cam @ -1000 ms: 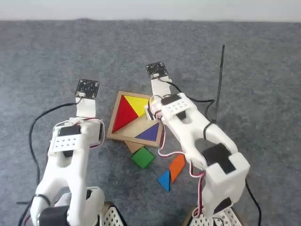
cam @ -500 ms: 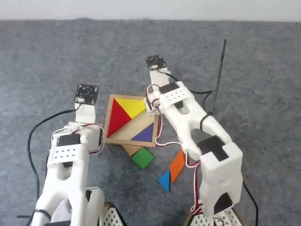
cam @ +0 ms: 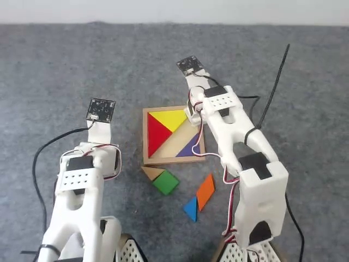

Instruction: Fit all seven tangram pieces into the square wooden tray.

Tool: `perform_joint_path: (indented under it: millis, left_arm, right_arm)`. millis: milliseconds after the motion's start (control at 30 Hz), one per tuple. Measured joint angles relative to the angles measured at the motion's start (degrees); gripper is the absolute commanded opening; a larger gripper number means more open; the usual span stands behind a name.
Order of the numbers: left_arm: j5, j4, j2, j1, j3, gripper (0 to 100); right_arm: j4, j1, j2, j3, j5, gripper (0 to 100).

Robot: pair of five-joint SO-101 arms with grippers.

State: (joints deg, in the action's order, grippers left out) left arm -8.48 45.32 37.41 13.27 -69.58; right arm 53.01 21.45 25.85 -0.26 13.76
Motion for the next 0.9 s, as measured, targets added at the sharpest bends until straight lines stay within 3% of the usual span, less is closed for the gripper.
perform_joint_path:
  millis: [200,567,700,900]
  left_arm:
    - [0.0,0.0,0.0,0.0,0.0,1]
    - [0.0,-0.9,0.2,0.0,-1.9,1]
    - [0.0,-0.9,0.2,0.0,-1.9,1]
    - [0.0,-0.9,0.2,0.0,-1.9,1]
  right_arm:
    - [2.0,0.0,0.0,-0.6,2.5,23.3]
    - [25.2,-5.6,-14.2,-4.5,2.5,23.4]
    - [30.2,-5.4,-22.5,3.2,2.5,23.3]
    - [29.8,-4.1,-40.1,26.3,7.2,23.3]
